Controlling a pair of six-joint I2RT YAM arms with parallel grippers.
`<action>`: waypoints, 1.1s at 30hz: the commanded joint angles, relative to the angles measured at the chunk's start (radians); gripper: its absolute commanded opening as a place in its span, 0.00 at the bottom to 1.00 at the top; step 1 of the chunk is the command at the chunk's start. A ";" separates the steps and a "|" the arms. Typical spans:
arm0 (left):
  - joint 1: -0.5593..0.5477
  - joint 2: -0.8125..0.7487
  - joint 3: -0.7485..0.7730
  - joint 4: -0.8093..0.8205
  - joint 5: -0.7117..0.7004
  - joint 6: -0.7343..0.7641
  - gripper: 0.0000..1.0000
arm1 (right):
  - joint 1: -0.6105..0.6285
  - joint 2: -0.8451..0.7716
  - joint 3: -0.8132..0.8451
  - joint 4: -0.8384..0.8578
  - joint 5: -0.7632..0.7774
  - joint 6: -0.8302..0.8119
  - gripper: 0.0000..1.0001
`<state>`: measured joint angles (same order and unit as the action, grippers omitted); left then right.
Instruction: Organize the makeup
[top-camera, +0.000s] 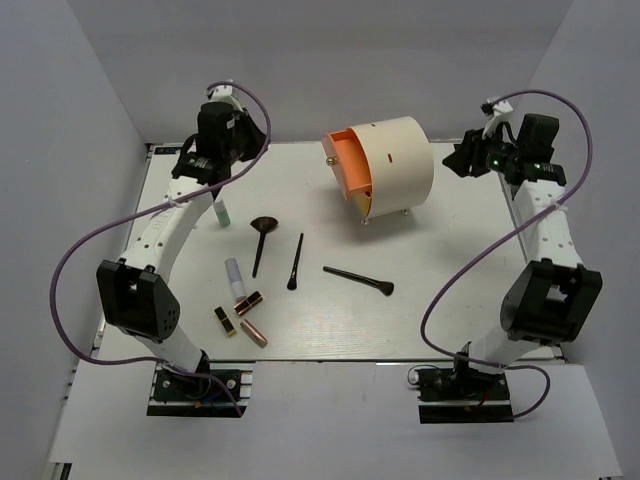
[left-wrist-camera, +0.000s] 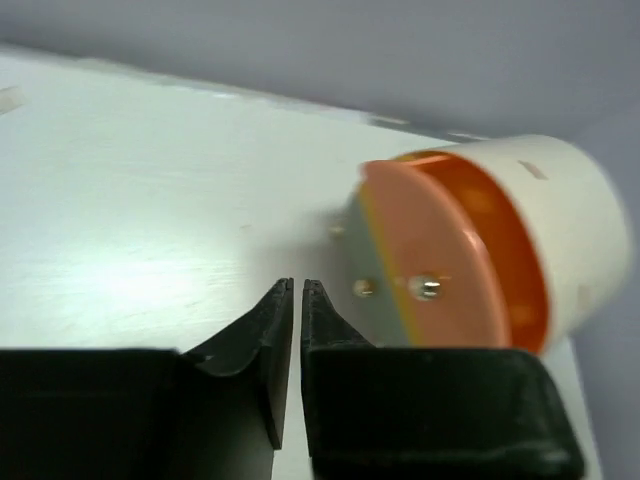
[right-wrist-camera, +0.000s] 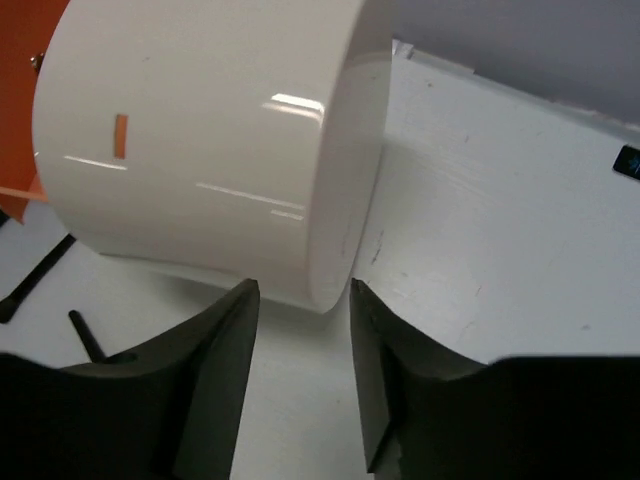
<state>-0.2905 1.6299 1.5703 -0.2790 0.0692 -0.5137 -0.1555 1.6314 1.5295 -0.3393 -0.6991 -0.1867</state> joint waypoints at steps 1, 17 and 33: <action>0.033 -0.015 0.062 -0.337 -0.253 0.098 0.19 | -0.001 -0.117 -0.106 0.006 0.032 -0.118 0.45; 0.132 0.105 0.067 -0.615 -0.324 0.199 0.90 | -0.003 -0.258 -0.336 -0.023 0.021 -0.158 0.48; 0.178 0.277 0.085 -0.536 -0.329 0.238 0.90 | 0.001 -0.269 -0.367 -0.018 0.019 -0.148 0.50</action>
<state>-0.1314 1.9148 1.6169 -0.8410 -0.2550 -0.2909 -0.1558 1.3991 1.1641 -0.3672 -0.6647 -0.3290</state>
